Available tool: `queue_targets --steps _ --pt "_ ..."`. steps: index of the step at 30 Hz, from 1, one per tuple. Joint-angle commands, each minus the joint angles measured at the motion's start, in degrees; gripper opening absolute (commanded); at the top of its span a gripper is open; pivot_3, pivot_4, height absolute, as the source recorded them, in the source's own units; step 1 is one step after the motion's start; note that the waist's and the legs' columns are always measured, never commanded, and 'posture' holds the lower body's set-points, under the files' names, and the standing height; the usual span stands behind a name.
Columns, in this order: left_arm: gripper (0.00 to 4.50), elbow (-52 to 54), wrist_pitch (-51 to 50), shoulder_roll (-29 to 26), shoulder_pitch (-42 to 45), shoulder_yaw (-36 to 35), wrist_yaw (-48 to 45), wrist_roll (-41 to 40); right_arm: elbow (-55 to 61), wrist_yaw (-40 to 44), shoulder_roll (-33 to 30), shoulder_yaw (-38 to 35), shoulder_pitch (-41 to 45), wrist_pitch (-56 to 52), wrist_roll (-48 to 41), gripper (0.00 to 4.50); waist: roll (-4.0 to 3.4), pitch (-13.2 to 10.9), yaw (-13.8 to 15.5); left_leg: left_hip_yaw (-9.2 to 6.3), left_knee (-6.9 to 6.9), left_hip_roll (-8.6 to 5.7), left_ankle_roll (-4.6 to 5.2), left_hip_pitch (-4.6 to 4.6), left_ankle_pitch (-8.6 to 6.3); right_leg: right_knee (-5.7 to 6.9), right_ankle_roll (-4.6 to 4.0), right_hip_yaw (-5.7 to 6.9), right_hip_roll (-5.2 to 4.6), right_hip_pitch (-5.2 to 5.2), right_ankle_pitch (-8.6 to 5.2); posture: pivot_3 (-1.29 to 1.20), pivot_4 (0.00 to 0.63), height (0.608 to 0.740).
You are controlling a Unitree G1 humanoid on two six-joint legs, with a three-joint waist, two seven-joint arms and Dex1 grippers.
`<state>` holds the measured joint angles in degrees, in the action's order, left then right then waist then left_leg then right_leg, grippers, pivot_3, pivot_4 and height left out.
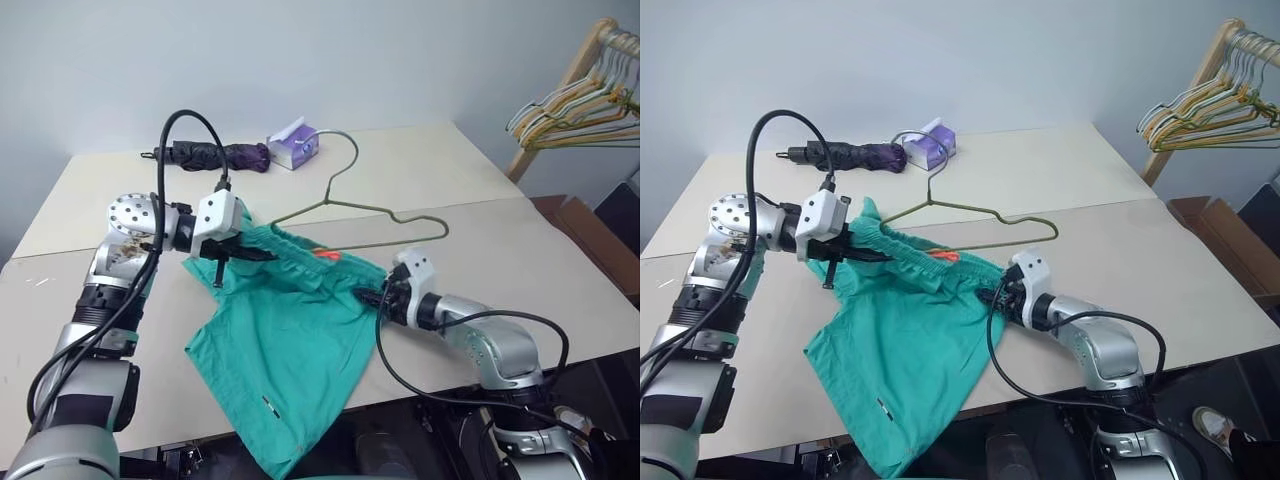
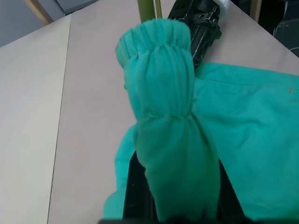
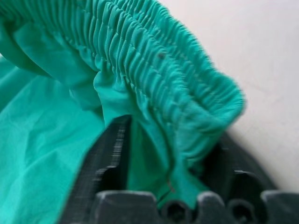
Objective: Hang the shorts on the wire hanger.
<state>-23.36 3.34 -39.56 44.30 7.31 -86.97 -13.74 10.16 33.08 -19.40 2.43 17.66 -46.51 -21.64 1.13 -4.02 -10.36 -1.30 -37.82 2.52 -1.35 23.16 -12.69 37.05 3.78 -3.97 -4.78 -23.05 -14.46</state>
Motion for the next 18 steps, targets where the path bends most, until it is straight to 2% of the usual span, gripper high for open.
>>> queue_targets --steps 1,4,18 --pt "0.00 1.0 -0.4 -1.7 -1.3 -2.0 1.3 -0.2 4.0 -0.8 0.9 -3.5 -1.2 1.9 -2.6 1.04 -0.05 0.1 -0.1 0.00 0.00 0.00 0.00 -0.01 0.00 0.00 0.00 0.00 0.00 0.00 0.00 -0.13 0.002 0.740" --pt "0.00 -0.7 1.3 -2.6 -2.5 -1.7 1.8 1.1 6.6 -0.6 0.2 -4.7 -3.2 2.1 -3.6 0.02 -0.14 0.4 -0.2 -0.02 0.04 0.01 0.00 -0.03 0.00 0.02 0.00 0.00 0.00 -0.01 0.00 -0.14 0.000 0.740" --pt "0.00 -6.2 4.2 -5.2 0.2 -2.7 -3.5 1.3 3.3 -1.0 -8.5 -11.5 -2.5 1.8 -4.3 0.02 -0.08 0.4 -0.5 -0.02 0.04 -0.01 0.01 0.02 0.00 -0.05 0.01 0.01 0.01 0.00 -0.01 -0.17 0.039 0.740"
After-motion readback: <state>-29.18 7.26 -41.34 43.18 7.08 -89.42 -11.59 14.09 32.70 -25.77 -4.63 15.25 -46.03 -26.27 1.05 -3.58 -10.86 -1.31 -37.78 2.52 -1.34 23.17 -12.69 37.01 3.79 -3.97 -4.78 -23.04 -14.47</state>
